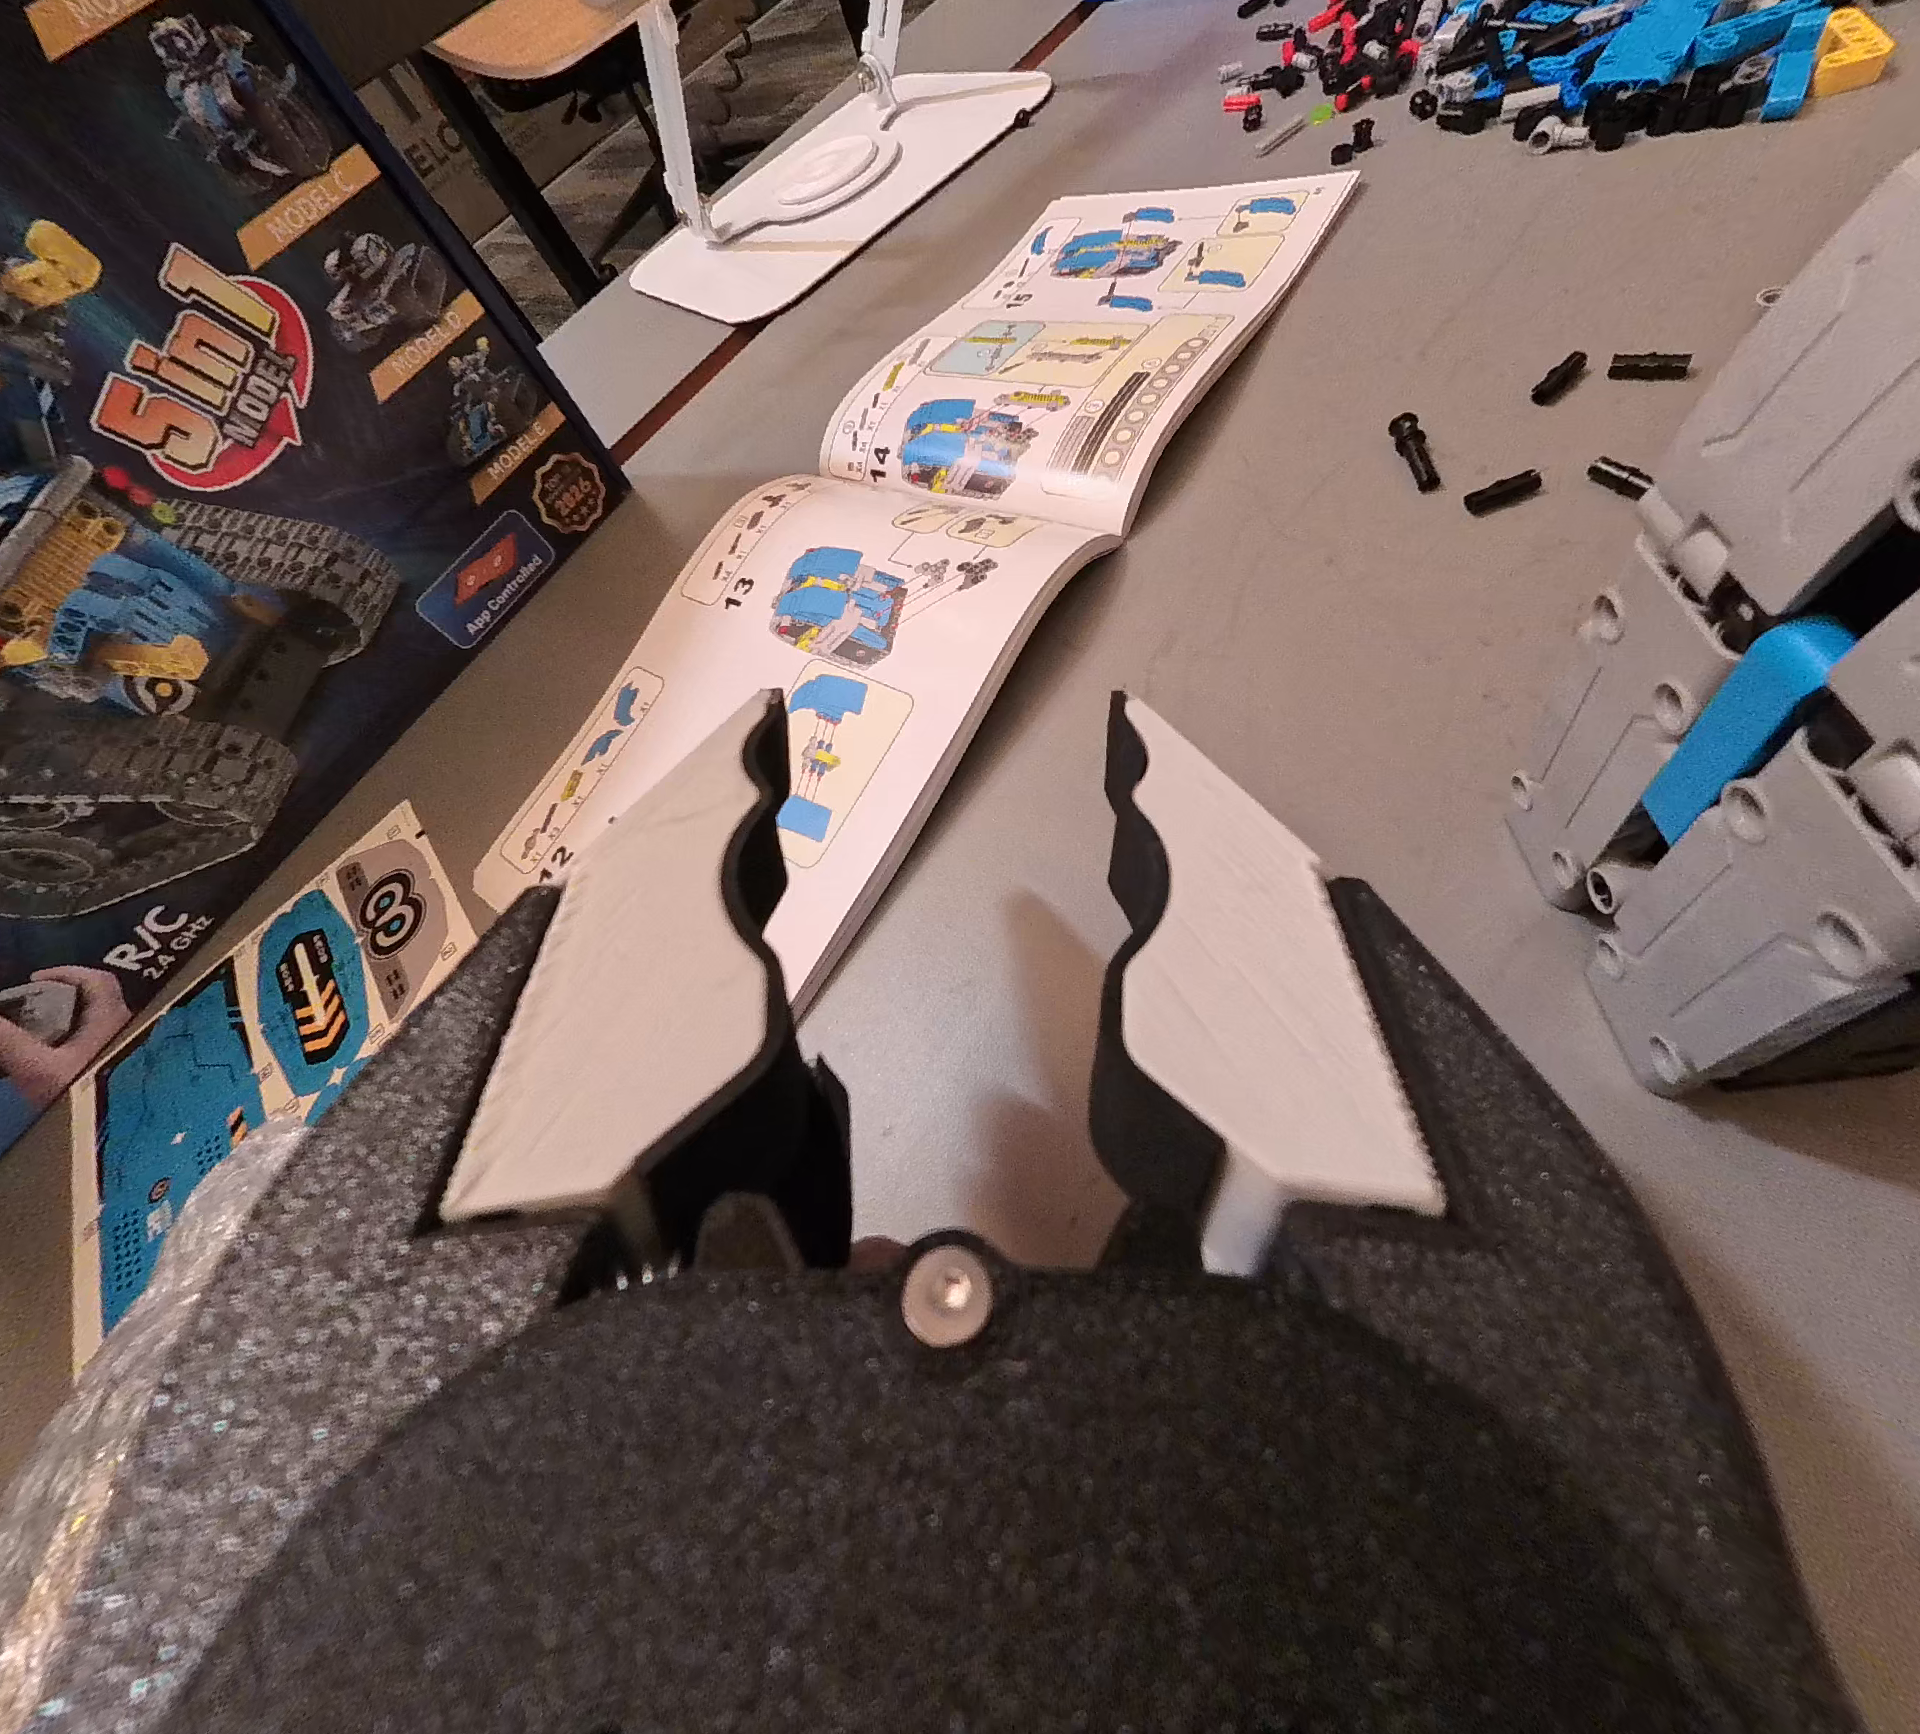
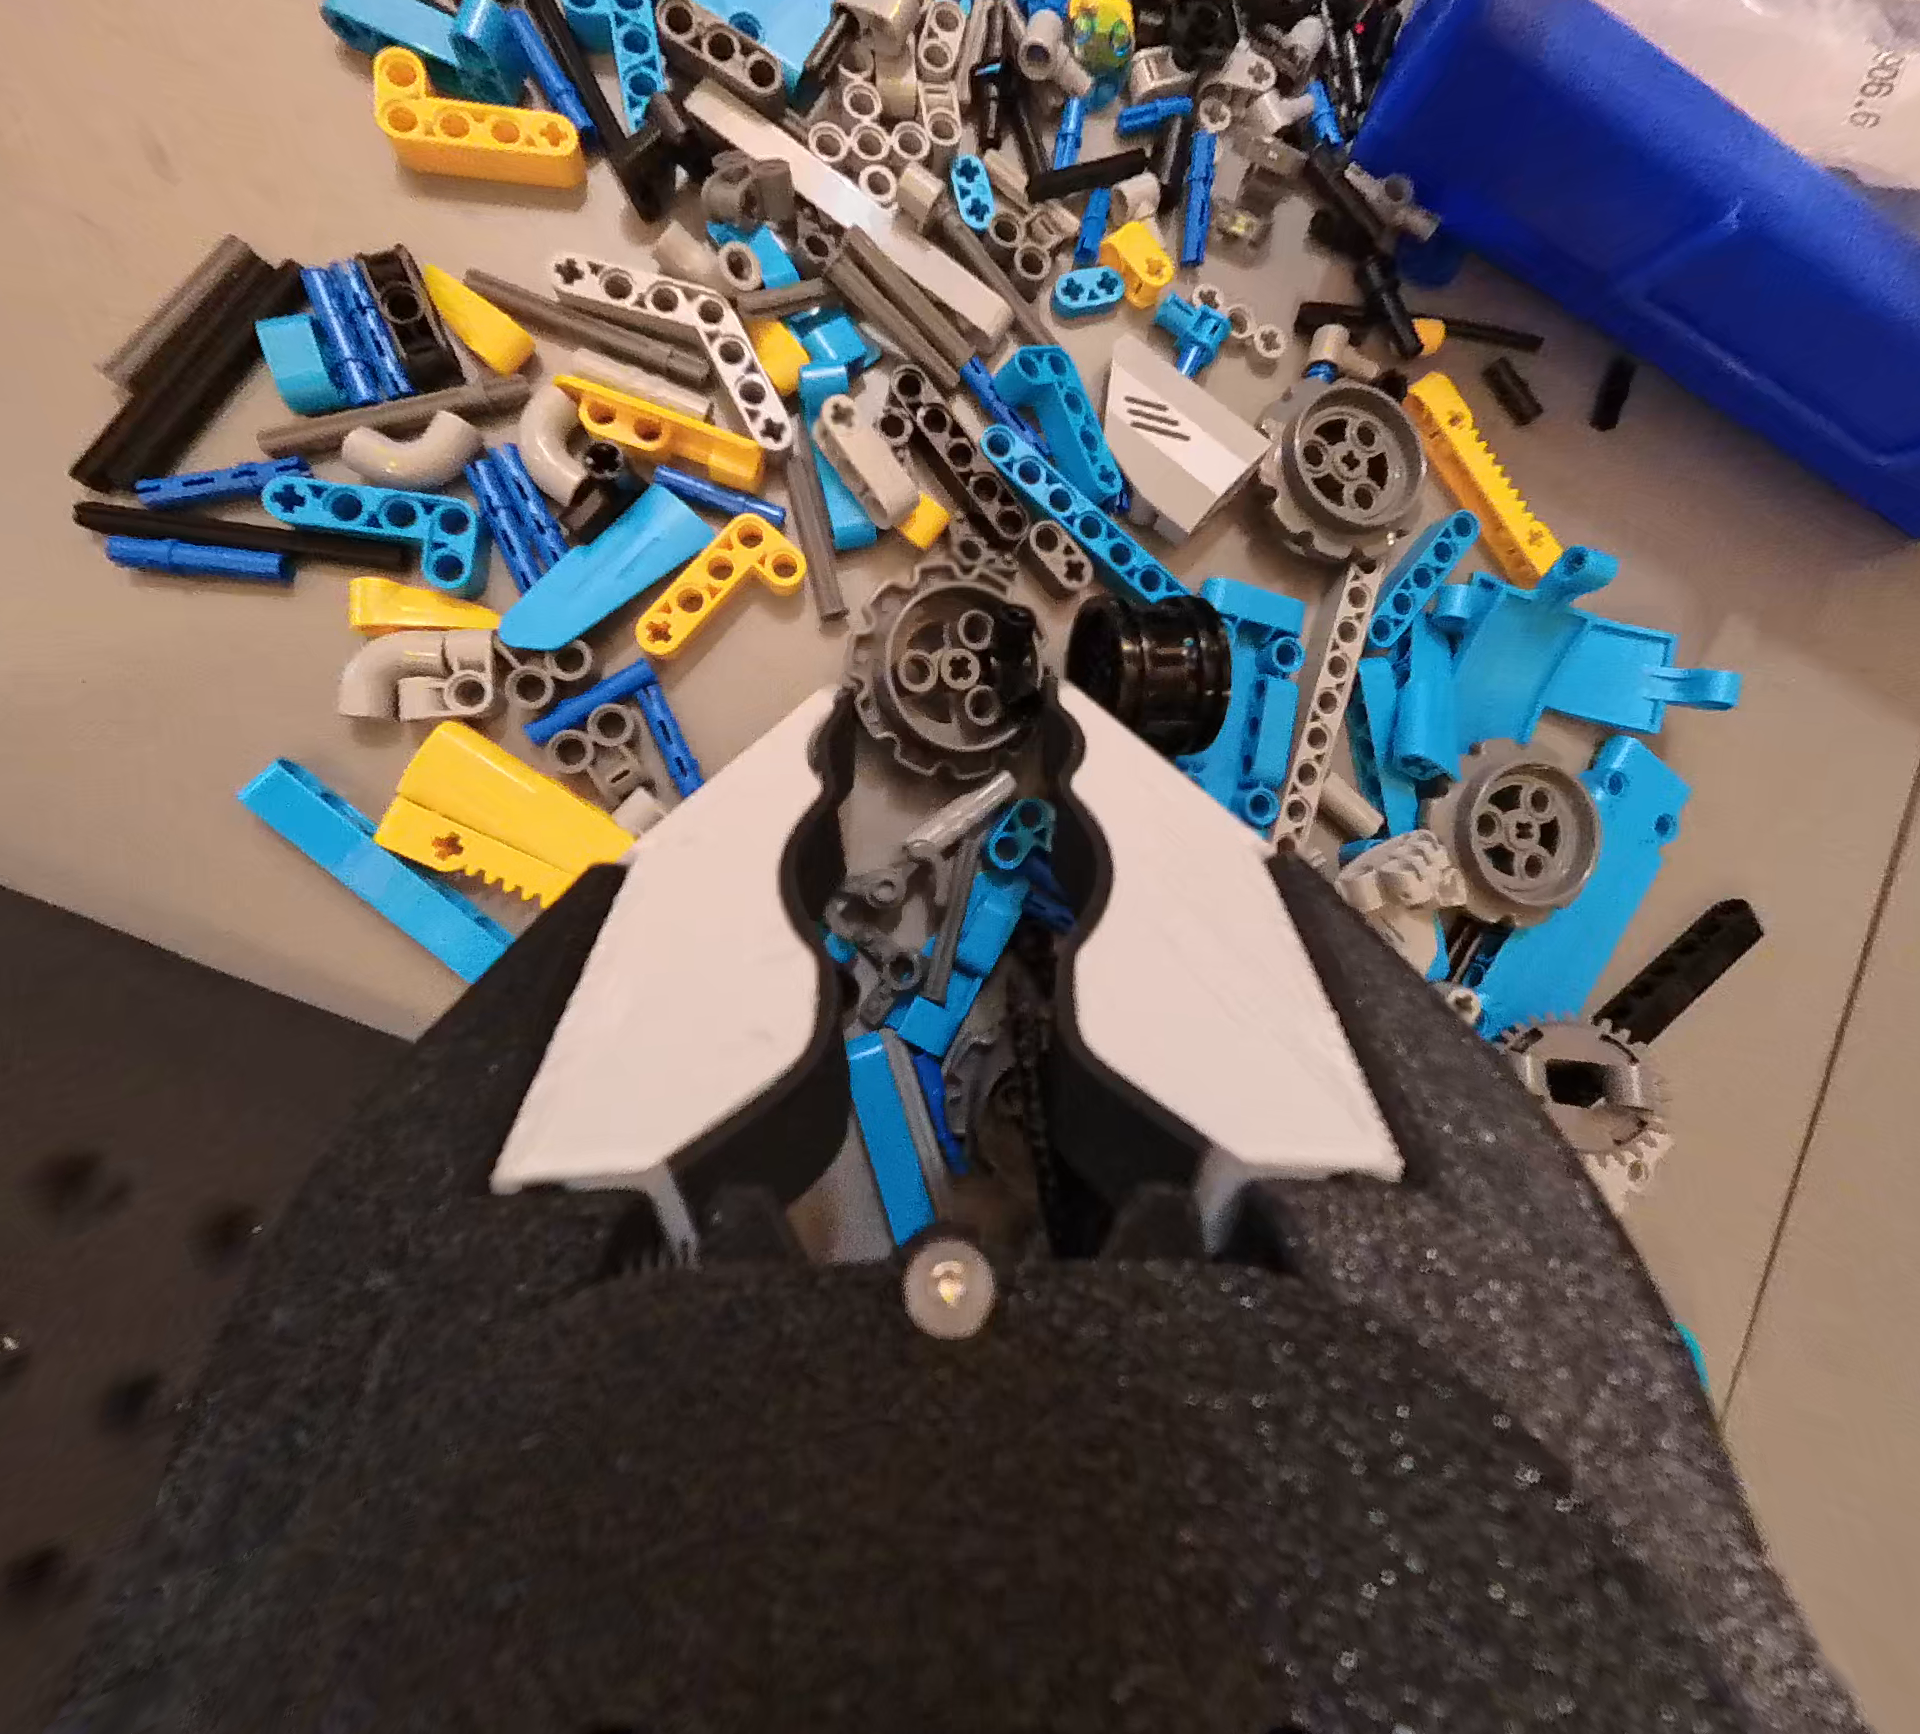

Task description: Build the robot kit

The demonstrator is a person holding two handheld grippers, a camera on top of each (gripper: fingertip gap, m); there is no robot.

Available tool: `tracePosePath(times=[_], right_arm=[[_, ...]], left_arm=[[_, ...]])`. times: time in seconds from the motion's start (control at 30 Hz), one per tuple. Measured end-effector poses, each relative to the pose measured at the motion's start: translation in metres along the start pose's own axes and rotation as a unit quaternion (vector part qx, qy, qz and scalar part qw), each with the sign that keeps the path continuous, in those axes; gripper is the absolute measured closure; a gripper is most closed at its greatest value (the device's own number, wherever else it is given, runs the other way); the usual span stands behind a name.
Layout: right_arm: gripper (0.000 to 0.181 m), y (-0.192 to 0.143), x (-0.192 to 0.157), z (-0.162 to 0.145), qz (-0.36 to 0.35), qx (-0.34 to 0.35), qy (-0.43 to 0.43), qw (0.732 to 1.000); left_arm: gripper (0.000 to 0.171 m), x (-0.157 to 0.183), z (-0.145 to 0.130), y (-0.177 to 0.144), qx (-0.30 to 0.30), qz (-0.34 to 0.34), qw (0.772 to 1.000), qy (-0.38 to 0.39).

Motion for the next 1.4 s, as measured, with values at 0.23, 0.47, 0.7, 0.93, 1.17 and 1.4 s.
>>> tracePosePath(times=[0.23, 0.47, 0.7, 0.93, 1.17, 1.4], right_arm=[[0.146, -0.005, -0.014, 0.005, 0.057, -0.006, -0.01, 0.998], [0.136, -0.006, -0.013, 0.003, 0.061, -0.02, 0.015, 0.998], [0.136, -0.007, -0.006, 0.024, 0.027, 0.045, 0.056, 0.997], [0.151, -0.009, -0.045, 0.059, 0.045, 0.194, 0.199, 0.96], [0.152, 0.001, -0.088, 0.081, 0.095, 0.261, 0.246, 0.928], [0.155, 0.027, -0.119, 0.105, 0.106, 0.273, 0.185, 0.938]], left_arm=[[0.11, 0.0, 0.0, 0.0, 0.0, 0.0, 1.0, -0.001], [0.11, 0.0, 0.0, 0.0, 0.0, 0.0, 1.0, 0.0], [0.11, -0.001, 0.0, 0.0, 0.0, 0.0, 1.0, -0.002], [0.11, -0.006, 0.0, 0.0, 0.001, 0.002, 1.0, -0.029], [0.11, -0.011, -0.001, 0.0, 0.001, -0.001, 0.998, -0.06], [0.14, -0.021, -0.004, 0.002, -0.006, -0.028, 0.991, -0.133]])
Point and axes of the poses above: each gripper's, where its closed fingertips meet, y out along the fingers, z out of its top, x = y × z across the jaws, the point moved 8 cm from there along -y, back along the fingers, and after that the axes turned 15 degrees about x, right-handed, at the moved point
